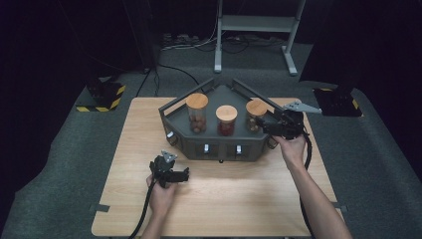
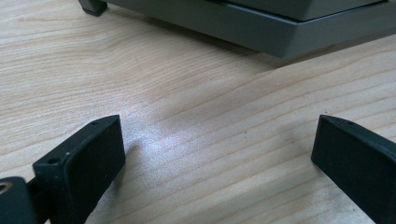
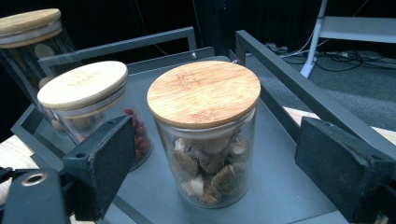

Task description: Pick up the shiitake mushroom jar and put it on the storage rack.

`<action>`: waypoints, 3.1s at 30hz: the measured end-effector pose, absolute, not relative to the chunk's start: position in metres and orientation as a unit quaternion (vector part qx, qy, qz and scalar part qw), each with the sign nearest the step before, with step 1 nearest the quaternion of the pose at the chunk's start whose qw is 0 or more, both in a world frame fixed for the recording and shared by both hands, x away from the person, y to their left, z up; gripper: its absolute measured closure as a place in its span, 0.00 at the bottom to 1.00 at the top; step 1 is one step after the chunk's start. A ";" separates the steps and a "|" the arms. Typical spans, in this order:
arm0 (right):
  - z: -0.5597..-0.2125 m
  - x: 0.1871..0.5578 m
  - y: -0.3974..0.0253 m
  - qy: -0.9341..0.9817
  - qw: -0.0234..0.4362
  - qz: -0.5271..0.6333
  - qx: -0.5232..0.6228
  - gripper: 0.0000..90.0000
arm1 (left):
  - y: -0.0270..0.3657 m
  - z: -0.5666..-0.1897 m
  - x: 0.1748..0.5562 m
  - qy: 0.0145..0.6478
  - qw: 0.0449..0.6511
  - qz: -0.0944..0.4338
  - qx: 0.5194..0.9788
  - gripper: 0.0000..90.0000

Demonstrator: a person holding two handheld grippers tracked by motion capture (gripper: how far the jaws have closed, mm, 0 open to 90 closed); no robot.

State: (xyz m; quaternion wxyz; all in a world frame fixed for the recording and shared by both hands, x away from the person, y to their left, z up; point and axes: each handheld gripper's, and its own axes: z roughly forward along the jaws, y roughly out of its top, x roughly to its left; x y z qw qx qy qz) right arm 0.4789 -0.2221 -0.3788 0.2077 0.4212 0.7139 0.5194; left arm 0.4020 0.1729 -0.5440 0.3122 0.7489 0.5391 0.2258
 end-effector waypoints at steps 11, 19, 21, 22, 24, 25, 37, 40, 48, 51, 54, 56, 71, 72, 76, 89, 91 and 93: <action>-0.381 0.472 -0.231 0.712 0.209 0.518 0.426 0.14 | 0.173 -0.544 0.402 0.539 0.312 0.226 0.749 0.03; -0.381 0.467 -0.236 0.709 0.210 0.522 0.425 0.14 | 0.173 -0.544 0.402 0.539 0.312 0.226 0.749 0.03; -0.380 0.464 -0.238 0.708 0.208 0.525 0.424 0.14 | 0.173 -0.544 0.402 0.539 0.312 0.226 0.749 0.03; -0.380 0.463 -0.239 0.708 0.207 0.525 0.424 0.14 | 0.173 -0.544 0.402 0.539 0.312 0.226 0.749 0.03; -0.379 0.461 -0.240 0.708 0.207 0.527 0.422 0.15 | 0.173 -0.544 0.402 0.539 0.312 0.226 0.749 0.03; -0.378 0.460 -0.240 0.708 0.207 0.528 0.422 0.15 | 0.173 -0.544 0.402 0.539 0.312 0.226 0.749 0.03; -0.380 0.453 -0.240 0.708 0.204 0.528 0.421 0.15 | 0.173 -0.544 0.402 0.539 0.312 0.226 0.749 0.03; -0.380 0.452 -0.243 0.706 0.203 0.531 0.423 0.15 | 0.173 -0.544 0.402 0.539 0.312 0.226 0.749 0.03; -0.381 0.447 -0.253 0.700 0.204 0.533 0.429 0.15 | 0.173 -0.544 0.402 0.539 0.312 0.226 0.749 0.03; -0.382 0.445 -0.256 0.699 0.203 0.534 0.431 0.15 | 0.173 -0.544 0.402 0.539 0.312 0.226 0.749 0.03; -0.383 0.443 -0.258 0.699 0.200 0.535 0.431 0.15 | 0.173 -0.544 0.402 0.539 0.312 0.226 0.749 0.03; -0.384 0.441 -0.259 0.697 0.197 0.539 0.430 0.15 | 0.173 -0.544 0.402 0.539 0.312 0.226 0.749 0.03; -0.392 0.428 -0.266 0.697 0.195 0.538 0.432 0.16 | 0.173 -0.544 0.402 0.539 0.312 0.226 0.749 0.03; -0.393 0.428 -0.267 0.696 0.195 0.538 0.433 0.16 | 0.173 -0.544 0.402 0.539 0.312 0.226 0.749 0.03; -0.397 0.425 -0.270 0.696 0.196 0.536 0.436 0.16 | 0.173 -0.544 0.402 0.539 0.312 0.226 0.749 0.03; -0.410 0.418 -0.276 0.692 0.190 0.536 0.445 0.16 | 0.173 -0.544 0.402 0.539 0.312 0.226 0.749 0.03; -0.413 0.416 -0.276 0.694 0.192 0.532 0.445 0.16 | 0.173 -0.544 0.402 0.539 0.312 0.226 0.749 0.03; -0.415 0.416 -0.276 0.695 0.192 0.530 0.445 0.16 | 0.173 -0.544 0.402 0.539 0.312 0.226 0.749 0.03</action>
